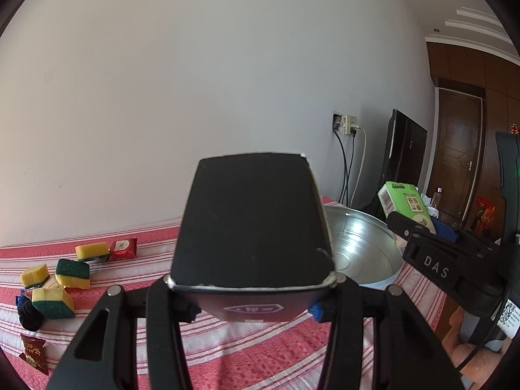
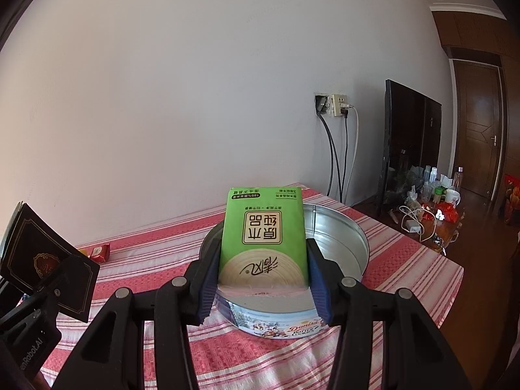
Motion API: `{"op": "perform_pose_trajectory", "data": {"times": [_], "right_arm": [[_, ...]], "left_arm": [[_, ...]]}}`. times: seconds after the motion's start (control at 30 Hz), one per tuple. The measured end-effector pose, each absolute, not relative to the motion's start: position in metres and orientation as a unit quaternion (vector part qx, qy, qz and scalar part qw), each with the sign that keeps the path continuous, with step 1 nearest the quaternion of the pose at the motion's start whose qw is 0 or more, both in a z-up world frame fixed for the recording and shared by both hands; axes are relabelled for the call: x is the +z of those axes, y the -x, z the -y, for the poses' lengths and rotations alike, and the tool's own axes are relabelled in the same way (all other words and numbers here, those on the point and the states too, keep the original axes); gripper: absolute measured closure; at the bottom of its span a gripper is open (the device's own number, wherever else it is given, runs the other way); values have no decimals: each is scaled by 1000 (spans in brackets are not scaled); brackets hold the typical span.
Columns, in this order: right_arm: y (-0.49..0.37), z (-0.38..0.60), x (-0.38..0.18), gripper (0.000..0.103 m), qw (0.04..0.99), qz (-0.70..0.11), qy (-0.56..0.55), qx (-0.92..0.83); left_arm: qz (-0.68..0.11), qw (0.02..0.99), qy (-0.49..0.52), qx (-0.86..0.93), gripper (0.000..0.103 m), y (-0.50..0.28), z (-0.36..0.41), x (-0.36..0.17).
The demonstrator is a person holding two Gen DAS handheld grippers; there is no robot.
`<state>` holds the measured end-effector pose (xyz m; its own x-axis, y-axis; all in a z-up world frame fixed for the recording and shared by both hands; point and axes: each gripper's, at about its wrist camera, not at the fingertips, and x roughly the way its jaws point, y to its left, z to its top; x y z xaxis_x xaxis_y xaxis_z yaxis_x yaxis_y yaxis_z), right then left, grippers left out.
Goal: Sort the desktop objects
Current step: 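Carry the tissue pack with right tool into the metal basin and release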
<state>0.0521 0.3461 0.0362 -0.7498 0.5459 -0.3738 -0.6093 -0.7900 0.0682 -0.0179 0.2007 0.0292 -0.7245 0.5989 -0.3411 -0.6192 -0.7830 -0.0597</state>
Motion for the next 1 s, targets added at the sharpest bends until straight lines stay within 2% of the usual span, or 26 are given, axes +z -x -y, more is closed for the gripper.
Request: {"op": "perform_pose_trajectory", "data": {"times": [0.53, 1.0], "right_arm": [[-39, -400, 38, 51, 334, -90, 166, 923], [-25, -412, 39, 51, 351, -91, 177, 915]], "left_arm": [[-42, 349, 175, 920, 55, 27, -268, 35], [-41, 354, 190, 915, 55, 38, -285, 29]]}}
